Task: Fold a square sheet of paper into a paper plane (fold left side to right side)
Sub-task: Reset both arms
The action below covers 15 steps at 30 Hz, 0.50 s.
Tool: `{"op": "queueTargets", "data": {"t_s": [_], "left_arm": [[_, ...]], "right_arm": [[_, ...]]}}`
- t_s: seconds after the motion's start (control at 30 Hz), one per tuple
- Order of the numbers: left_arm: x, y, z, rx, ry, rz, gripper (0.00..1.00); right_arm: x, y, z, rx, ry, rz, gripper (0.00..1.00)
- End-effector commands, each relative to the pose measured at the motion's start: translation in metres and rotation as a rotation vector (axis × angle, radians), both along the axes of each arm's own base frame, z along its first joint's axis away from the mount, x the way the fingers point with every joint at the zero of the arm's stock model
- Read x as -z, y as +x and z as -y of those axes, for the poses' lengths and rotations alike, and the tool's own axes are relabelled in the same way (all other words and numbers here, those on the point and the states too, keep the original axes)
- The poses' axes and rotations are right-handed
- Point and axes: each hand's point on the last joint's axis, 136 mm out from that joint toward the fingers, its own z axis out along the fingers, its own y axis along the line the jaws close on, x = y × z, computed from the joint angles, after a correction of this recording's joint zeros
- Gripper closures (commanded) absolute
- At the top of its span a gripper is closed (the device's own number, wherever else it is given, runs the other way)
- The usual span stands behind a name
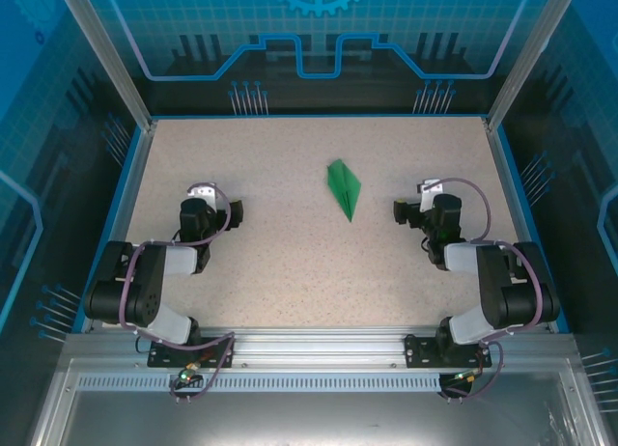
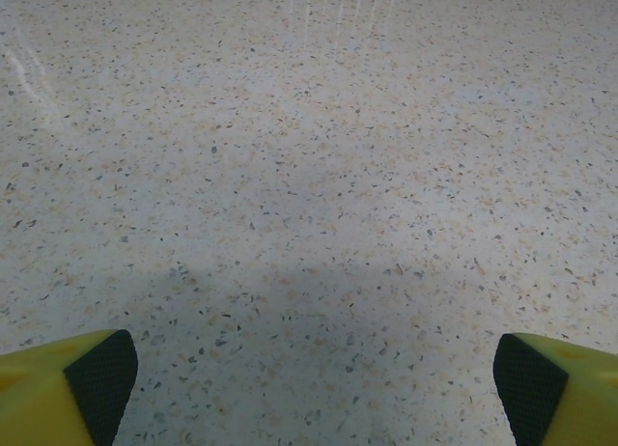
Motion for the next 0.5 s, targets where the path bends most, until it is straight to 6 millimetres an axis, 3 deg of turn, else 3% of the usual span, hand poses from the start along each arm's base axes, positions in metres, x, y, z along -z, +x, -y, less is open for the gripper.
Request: {"op": "queueTargets", "data": {"t_s": [0.0,0.47], "left_arm": [[-0.0169,0.0091,-0.0005,0.016,-0.003,0.062,0.01],[-0.0168,0.0096,0.001,0.029,-0.002,0.058,0.01]], "right_arm": [[-0.012,0.005,-0.0037,-0.023,-0.007,0.062,0.01],[-0.0117,0.0053,-0.0076,-0.028,-0.027,0.058,0.01]]}}
